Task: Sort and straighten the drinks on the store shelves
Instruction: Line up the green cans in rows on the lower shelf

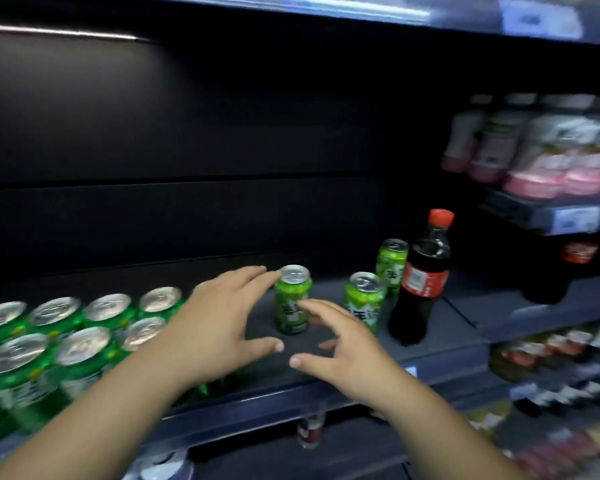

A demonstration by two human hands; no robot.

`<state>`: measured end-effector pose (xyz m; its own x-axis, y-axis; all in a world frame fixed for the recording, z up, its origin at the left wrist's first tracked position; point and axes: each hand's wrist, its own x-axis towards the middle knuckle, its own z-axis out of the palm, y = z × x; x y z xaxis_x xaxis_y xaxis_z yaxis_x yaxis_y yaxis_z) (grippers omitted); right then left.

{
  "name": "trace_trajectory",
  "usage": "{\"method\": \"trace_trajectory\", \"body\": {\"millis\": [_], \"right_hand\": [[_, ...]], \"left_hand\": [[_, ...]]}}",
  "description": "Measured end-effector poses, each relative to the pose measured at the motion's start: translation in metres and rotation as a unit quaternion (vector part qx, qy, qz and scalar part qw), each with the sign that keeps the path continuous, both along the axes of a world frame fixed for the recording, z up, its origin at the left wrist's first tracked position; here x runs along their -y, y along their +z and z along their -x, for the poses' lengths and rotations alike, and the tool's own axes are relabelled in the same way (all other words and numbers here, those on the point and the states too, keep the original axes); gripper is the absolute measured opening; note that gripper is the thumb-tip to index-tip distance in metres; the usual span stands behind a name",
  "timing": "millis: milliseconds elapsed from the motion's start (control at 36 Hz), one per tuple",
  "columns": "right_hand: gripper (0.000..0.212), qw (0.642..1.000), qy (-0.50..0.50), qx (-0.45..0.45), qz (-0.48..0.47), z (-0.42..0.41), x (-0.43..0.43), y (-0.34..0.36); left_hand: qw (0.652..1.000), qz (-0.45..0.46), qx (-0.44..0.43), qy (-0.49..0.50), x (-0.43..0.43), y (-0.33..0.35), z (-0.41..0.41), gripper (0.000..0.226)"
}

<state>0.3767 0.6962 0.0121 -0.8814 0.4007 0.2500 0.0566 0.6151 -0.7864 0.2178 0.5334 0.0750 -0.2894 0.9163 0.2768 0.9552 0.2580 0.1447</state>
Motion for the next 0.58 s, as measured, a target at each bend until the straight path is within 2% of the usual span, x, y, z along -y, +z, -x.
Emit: {"method": "trace_trajectory", "body": {"millis": [111,194,250,333,444,583], "right_hand": [[0.048,0.995,-0.083,-0.045,0.033,-0.05,-0.034,-0.003],[0.029,0.983,-0.147,-0.094,0.06,-0.079,-0.062,-0.006],[0.025,0.972,-0.184,-0.122,0.082,-0.092,-0.081,-0.01],[0.029,0.964,-0.208,-0.131,0.095,-0.104,-0.108,-0.012],[0.048,0.974,-0.185,-0.094,0.095,-0.106,-0.137,-0.013],[0.061,0.977,-0.132,-0.081,0.144,-0.093,-0.159,-0.023]], "left_hand": [[0.996,-0.058,0.041,-0.052,-0.049,-0.019,-0.04,0.082],[0.988,-0.08,0.115,-0.067,-0.087,-0.033,-0.071,0.075],[0.978,-0.105,0.17,-0.065,-0.114,-0.039,-0.09,0.072],[0.961,-0.147,0.228,-0.05,-0.151,-0.041,-0.111,0.071],[0.93,-0.217,0.295,-0.011,-0.191,-0.032,-0.127,0.078],[0.908,-0.225,0.354,0.023,-0.216,-0.038,-0.139,0.092]]}}
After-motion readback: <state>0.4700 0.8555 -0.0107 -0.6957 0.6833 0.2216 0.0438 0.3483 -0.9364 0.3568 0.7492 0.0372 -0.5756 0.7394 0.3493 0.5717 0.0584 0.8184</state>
